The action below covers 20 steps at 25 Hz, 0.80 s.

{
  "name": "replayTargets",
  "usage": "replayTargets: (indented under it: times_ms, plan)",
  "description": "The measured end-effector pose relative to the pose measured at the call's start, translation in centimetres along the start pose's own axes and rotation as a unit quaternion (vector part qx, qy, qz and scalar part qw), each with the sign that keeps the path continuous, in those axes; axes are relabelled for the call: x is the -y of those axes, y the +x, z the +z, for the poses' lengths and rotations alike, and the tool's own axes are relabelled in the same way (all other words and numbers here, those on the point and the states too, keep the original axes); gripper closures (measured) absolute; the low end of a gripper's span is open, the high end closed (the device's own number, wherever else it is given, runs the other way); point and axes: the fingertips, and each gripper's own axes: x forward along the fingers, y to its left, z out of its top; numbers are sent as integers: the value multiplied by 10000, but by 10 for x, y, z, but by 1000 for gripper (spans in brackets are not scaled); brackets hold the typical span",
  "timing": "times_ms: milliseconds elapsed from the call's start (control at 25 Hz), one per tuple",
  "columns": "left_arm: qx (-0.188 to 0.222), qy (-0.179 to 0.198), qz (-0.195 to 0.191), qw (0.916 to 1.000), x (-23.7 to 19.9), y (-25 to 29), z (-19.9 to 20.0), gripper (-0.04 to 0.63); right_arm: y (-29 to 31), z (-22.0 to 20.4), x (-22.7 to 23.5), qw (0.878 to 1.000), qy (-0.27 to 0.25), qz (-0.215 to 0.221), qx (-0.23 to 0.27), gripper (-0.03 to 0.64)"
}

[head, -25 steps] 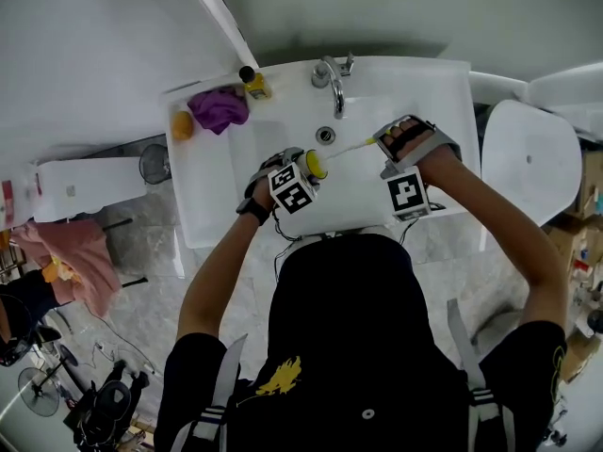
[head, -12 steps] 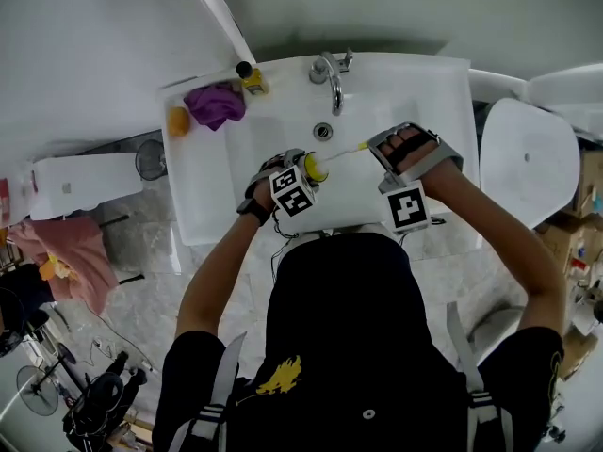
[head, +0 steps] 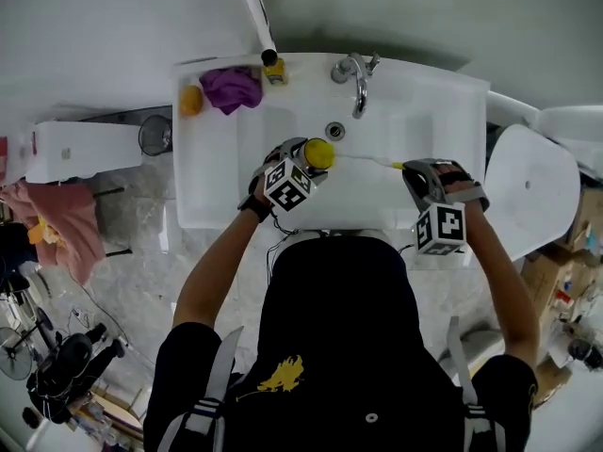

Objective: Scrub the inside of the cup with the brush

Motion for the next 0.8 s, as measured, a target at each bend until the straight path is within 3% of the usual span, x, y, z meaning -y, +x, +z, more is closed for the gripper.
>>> replayTargets:
  times_ms: [200,320,440,600,800]
  plan:
    - [585,-248,185,9978,-9,-9,13,195,-16,-8,2,9965,748,-17,370,549]
    - [952,-602,199,9934,-15,-17,17,195,-23,-11,1,9871,1447,34,684,549]
    - [1286,-1017,284,9861,-23,-24,17,195,-20,-8,-2,9711,2167,130,994,549]
    - [1419,-1367,493,9792,-33,-23,15,195,-9,-8,-14,9361,3232,322,1351,549]
    - [1525,-1754,775,9695,-43,-19,5,195,1,-30,-35,9070,4019,294,1224,549]
